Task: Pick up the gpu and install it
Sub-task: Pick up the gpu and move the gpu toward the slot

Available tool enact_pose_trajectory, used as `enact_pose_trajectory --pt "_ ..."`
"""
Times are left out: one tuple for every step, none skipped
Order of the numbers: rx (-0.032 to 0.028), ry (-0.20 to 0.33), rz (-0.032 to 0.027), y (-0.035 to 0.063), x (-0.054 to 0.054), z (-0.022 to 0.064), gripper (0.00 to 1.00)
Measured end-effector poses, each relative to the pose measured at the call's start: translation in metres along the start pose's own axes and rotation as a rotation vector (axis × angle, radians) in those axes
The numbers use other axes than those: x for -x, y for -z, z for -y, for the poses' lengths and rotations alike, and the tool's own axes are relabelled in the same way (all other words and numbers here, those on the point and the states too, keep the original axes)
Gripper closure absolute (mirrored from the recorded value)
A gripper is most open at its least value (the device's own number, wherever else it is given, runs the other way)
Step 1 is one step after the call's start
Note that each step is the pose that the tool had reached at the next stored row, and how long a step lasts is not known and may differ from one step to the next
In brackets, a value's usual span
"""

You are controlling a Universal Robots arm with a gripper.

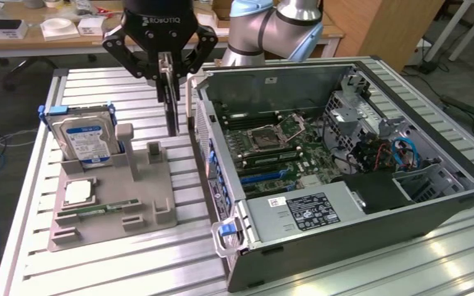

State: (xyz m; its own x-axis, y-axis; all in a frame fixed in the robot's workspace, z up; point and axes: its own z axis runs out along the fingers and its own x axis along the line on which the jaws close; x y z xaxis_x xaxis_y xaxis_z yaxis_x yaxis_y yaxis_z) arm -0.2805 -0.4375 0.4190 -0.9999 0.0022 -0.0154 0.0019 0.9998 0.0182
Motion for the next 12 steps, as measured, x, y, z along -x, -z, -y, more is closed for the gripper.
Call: enact_pose_trajectory --pt "-0.0012 -0.001 0.0001 -0.0001 0.0003 -0.0001 0.73" --pt "-0.0027 -0.002 0.0001 0.0 0.0005 -0.0004 0.73" --pt "-0.0044 -0.003 0.0 0.0001 0.0009 -0.0005 0.73" --pt "-0.0053 -0.003 0.0001 0.0001 0.0014 -0.0005 0.73" --pt "-0.0059 -0.004 0.0001 0.0001 0.0016 -0.0006 0.73" --pt "-0.0072 -0.004 0.0001 0.0002 0.002 -0.0007 0.73" --pt "-0.0078 -0.004 0.0 0.0003 0.0026 -0.0006 0.73" --pt "-0.0083 -0.004 0.0001 0.0006 0.0035 -0.0006 0.73" --pt "-0.0085 -0.005 0.0001 0.0007 0.0047 -0.0006 0.73" --pt "-0.0086 -0.005 0.0001 0.0008 0.0062 -0.0006 0.73" --pt "-0.0085 -0.006 0.0003 0.0007 0.008 -0.0007 0.73" --pt "-0.0084 -0.006 0.0003 0.0007 0.0099 -0.0006 0.73"
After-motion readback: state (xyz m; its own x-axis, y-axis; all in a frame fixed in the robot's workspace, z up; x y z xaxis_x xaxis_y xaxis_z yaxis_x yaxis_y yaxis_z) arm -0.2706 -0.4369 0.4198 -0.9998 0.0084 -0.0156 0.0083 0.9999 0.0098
